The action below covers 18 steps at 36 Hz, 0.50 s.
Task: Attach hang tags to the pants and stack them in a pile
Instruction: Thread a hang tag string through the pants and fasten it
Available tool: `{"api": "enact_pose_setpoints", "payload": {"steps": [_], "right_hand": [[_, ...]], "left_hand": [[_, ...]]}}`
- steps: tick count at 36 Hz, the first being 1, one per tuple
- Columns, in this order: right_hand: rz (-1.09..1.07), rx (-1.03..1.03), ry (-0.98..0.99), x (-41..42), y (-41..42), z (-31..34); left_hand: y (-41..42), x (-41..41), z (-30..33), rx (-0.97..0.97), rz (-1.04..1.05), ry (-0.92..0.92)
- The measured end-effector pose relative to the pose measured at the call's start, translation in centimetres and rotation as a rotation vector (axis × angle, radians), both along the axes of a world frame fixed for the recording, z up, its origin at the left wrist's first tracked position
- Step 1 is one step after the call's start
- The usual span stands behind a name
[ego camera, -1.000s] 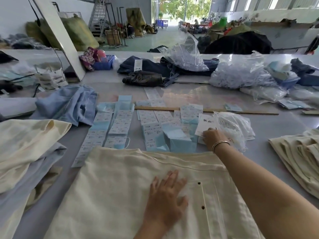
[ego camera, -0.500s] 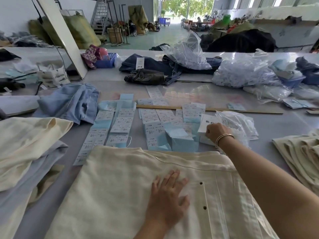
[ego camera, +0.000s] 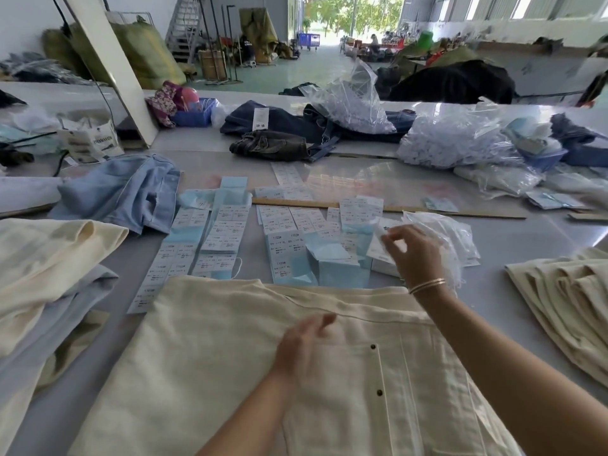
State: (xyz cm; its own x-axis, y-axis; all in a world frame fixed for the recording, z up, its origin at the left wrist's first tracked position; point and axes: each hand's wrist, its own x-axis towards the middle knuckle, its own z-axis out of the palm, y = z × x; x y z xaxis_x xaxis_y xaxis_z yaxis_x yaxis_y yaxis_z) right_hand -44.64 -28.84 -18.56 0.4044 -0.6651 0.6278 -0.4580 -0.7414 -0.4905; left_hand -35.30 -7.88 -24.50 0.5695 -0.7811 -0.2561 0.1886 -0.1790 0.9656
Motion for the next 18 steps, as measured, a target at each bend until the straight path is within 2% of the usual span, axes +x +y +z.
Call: {"api": "enact_pose_setpoints", "payload": {"steps": [1,3,5,7,8,10,12,13,15,18], "right_hand": [[0.092,-0.088,0.021,-0.1,1.7,0.0],[0.272,-0.219,0.091,-0.5,5.0,-0.4],[0.479,-0.419,0.234,-1.0,7.1,-1.1],[0.675,-0.519,0.377,-1.5,8.0,-1.8],[0.724,-0.491,0.4,-1.6,7.8,-2.1],[0.683,-0.292,0.306,-1.3,6.7,-2.2],[0.486,-0.041,0.186,-0.3,4.8,-2.1],[0.37,0.034,0.208,0.4,3.6,-2.2],[0.21,0.139,0.436,1.9,1.5,-2.7],[0.217,0.154,0.813,3.1,-0.5,-4.3]], "left_hand": [[-0.7,0.4,0.5,-0.06,0.028,0.181],[-2.1,1.0,1.8,-0.087,0.0,0.379],[-3.2,1.3,2.7,-0.084,-0.043,0.46],[-4.2,1.6,3.0,-0.048,-0.009,0.436],[-4.5,1.8,3.0,-0.01,0.029,0.348],[-5.1,2.4,2.4,0.092,0.082,0.077],[-5.4,2.8,1.7,0.193,0.041,-0.158],[-5.4,2.9,1.4,0.237,-0.007,-0.266],[-5.5,3.0,0.9,0.298,-0.109,-0.518],[-6.0,3.4,0.3,0.274,-0.195,-0.883]]}}
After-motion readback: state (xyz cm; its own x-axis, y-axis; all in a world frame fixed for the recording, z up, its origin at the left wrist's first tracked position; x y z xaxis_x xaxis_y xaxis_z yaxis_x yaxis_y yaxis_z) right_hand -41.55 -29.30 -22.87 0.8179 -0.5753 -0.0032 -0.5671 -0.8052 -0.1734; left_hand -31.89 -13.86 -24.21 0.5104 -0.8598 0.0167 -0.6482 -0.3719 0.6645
